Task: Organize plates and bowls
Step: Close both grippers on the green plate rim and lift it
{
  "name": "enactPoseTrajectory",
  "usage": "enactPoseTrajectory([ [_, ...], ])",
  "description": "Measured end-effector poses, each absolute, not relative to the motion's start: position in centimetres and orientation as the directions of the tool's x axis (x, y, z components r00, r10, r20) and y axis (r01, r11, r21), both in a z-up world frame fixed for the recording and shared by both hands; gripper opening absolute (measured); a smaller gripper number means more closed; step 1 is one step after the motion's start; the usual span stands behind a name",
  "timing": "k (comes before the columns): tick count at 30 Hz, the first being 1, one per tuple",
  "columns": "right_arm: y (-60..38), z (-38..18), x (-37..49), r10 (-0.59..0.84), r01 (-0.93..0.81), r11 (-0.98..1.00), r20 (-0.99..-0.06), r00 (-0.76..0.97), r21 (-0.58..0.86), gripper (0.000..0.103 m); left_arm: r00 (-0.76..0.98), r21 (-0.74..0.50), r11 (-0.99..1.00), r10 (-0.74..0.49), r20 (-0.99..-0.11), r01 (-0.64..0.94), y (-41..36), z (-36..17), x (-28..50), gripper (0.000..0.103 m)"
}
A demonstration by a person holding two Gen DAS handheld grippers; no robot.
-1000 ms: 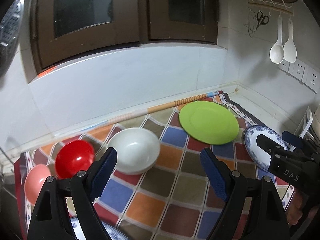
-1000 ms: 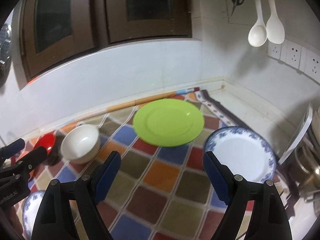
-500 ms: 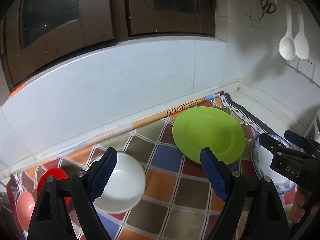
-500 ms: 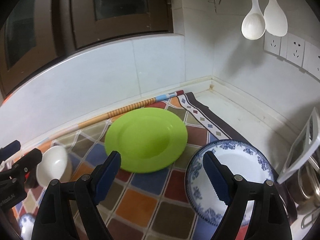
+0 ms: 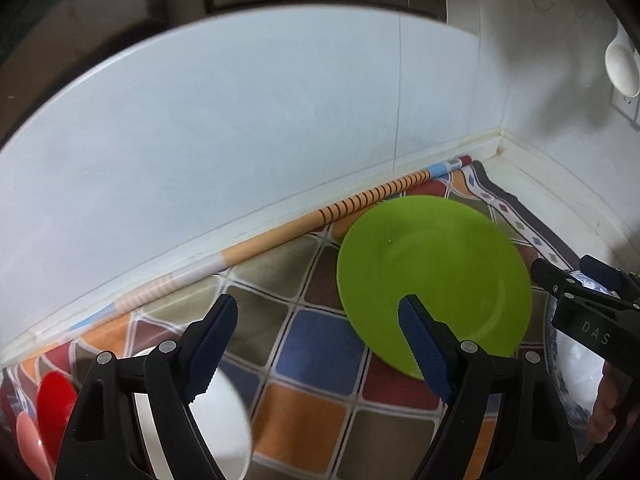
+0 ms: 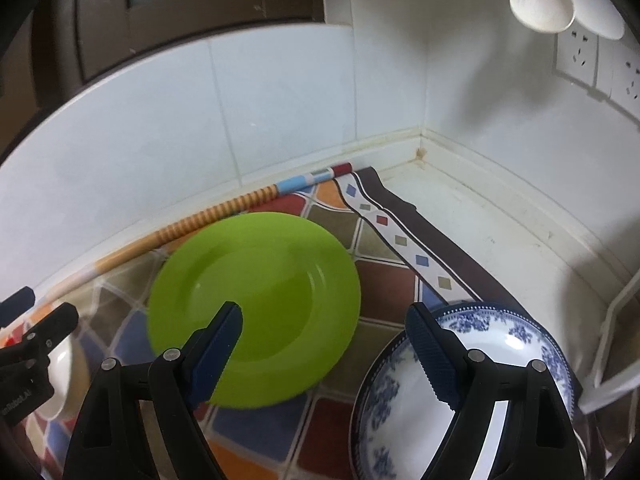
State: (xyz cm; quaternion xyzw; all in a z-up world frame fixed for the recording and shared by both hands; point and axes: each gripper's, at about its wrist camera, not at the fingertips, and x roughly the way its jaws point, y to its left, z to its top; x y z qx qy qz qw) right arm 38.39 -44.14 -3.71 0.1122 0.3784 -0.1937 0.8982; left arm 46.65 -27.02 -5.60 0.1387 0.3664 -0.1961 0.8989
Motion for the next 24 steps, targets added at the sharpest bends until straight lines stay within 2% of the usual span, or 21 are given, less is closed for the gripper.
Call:
enactPoseTrajectory([
  [6,-46.5,-6.2,40.9,-0.242,0.449,0.891,-0.766,0.596,0.068,0.083,0.615,0.098,0.881,-0.239,-0.751,0.463,-29.1,-7.8,49.3,0.08],
  [14,-48.5,-9.0,43.8,-0.226,0.454,0.889,-0.801,0.554,0.062,0.078,0.544,0.047,0.892,-0.232,-0.806,0.45,-30.6,-10.8,52.7,0.07],
  [24,-49.7,-11.1,45.7,-0.188,0.448,0.891,-0.832,0.522,0.079,0.065,0.509,0.019,0.892,-0.241,-0.826,0.452,-31.1,-12.1,54.1,0.061],
])
